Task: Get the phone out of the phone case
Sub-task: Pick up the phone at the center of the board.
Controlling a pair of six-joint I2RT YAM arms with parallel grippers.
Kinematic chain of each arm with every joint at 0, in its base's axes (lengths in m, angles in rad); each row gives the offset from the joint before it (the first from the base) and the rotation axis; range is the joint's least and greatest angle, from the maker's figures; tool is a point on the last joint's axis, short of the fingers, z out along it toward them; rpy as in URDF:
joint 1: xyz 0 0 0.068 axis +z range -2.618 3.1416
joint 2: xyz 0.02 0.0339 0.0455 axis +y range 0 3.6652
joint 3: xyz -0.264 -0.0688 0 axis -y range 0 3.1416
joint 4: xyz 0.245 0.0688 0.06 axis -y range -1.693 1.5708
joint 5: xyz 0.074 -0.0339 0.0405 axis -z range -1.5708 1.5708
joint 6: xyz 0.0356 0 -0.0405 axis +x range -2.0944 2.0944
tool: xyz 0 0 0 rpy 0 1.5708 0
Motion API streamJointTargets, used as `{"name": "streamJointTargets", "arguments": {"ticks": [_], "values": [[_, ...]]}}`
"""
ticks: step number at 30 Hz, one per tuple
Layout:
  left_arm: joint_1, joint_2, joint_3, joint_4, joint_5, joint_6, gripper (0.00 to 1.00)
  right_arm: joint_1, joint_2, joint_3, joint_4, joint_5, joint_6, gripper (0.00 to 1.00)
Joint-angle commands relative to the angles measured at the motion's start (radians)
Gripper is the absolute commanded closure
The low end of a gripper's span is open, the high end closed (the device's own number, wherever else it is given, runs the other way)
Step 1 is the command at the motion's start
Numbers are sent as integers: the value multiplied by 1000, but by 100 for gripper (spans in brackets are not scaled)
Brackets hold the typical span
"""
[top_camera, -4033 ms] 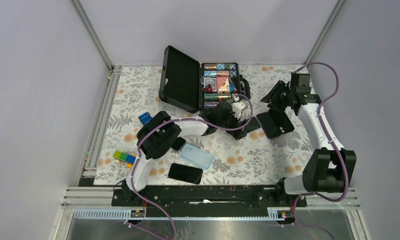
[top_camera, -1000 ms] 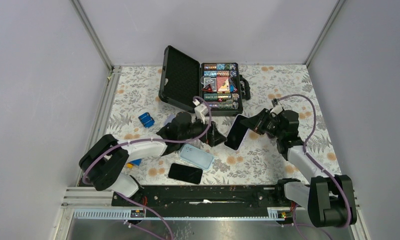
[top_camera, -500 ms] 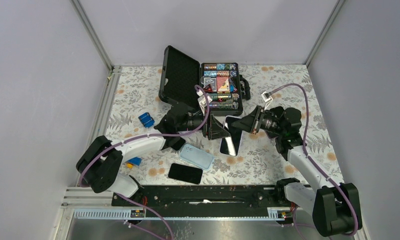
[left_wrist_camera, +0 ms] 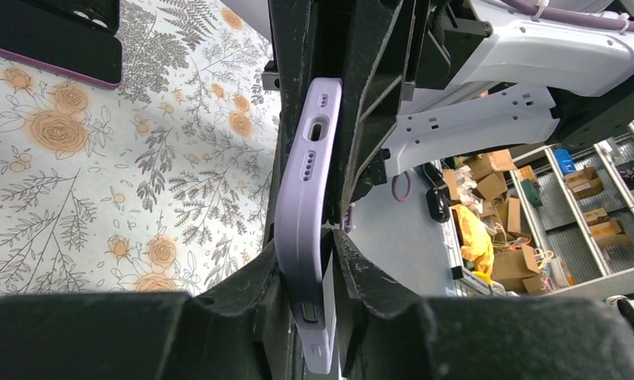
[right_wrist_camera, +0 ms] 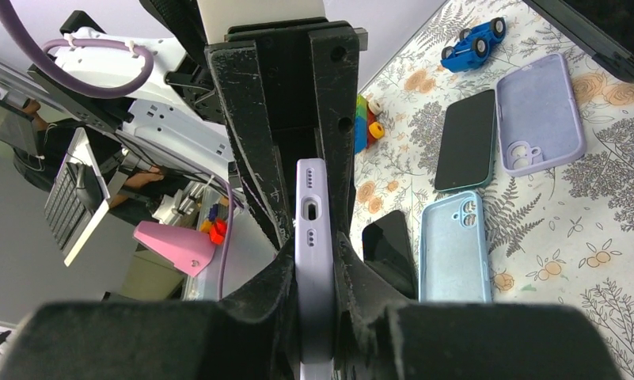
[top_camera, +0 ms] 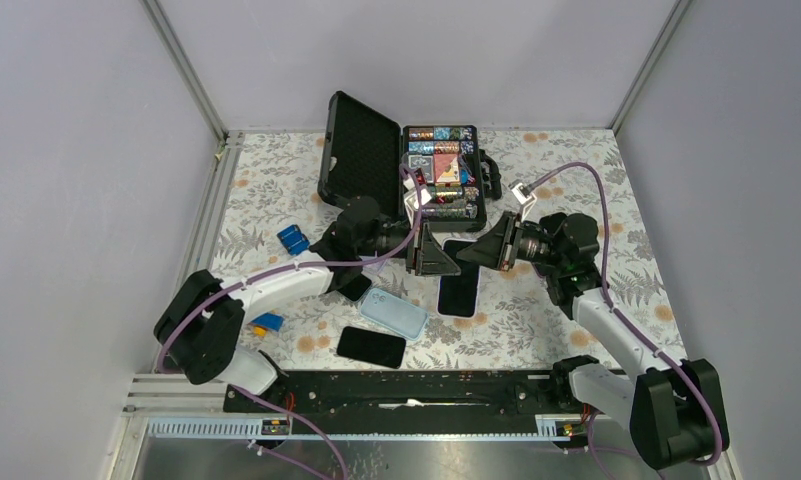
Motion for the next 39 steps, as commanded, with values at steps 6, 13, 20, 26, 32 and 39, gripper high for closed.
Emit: {"name": "streamJointTargets", "arguments": {"ticks": [6,13,20,26,32,39], "values": [[5,74,11,327,82,-233,91,19,49,85,156,-8,81,97],[56,7,-31,323,-32,-245,100,18,-3,102,-22,153,15,26],[107,-146,-77,314,-257,-255,100,18,-119,19,-45,420,60,8],[114,-220,-77,370,-462,-319,100,18,-133,-43,117,434,190,19],[113,-254,-107,437,-660,-472,100,19,-151,-156,482,592,395,30],[113,-259,-135,550,-724,-620,100,28,-157,-56,443,559,409,38]]}}
